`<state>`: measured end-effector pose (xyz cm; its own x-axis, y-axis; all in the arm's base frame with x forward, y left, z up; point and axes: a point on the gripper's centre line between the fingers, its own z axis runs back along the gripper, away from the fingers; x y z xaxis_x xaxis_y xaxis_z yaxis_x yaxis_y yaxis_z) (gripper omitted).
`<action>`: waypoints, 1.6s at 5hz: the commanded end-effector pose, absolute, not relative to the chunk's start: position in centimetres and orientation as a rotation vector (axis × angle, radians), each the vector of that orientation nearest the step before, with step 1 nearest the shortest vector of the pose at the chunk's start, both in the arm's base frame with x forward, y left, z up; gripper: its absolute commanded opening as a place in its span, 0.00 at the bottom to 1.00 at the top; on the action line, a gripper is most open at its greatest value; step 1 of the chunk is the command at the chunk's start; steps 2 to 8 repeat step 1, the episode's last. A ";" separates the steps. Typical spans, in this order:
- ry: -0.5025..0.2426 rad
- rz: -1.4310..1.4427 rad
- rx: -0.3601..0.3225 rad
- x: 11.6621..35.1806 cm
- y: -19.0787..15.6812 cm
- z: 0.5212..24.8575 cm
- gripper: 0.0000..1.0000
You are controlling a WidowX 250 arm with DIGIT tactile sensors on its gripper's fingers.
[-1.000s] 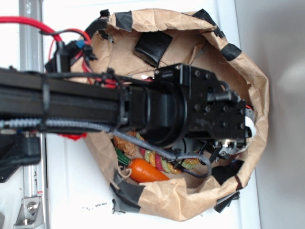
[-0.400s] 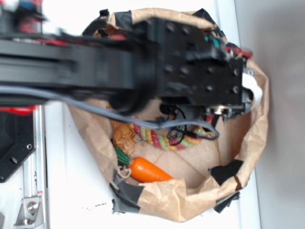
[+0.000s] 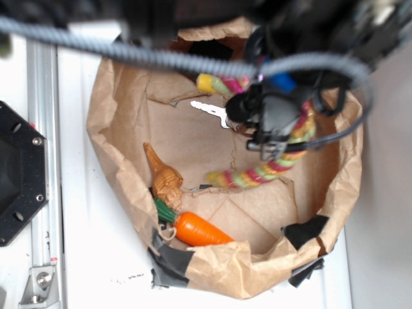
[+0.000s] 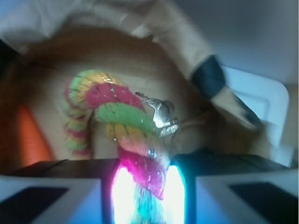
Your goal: Grab the multicolored rope.
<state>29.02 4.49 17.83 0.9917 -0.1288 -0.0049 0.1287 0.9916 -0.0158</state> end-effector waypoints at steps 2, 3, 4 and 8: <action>-0.082 -0.210 0.014 27.5 1.1 21.8 0.00; -0.082 -0.210 0.014 27.5 1.1 21.8 0.00; -0.082 -0.210 0.014 27.5 1.1 21.8 0.00; -0.082 -0.210 0.014 27.5 1.1 21.8 0.00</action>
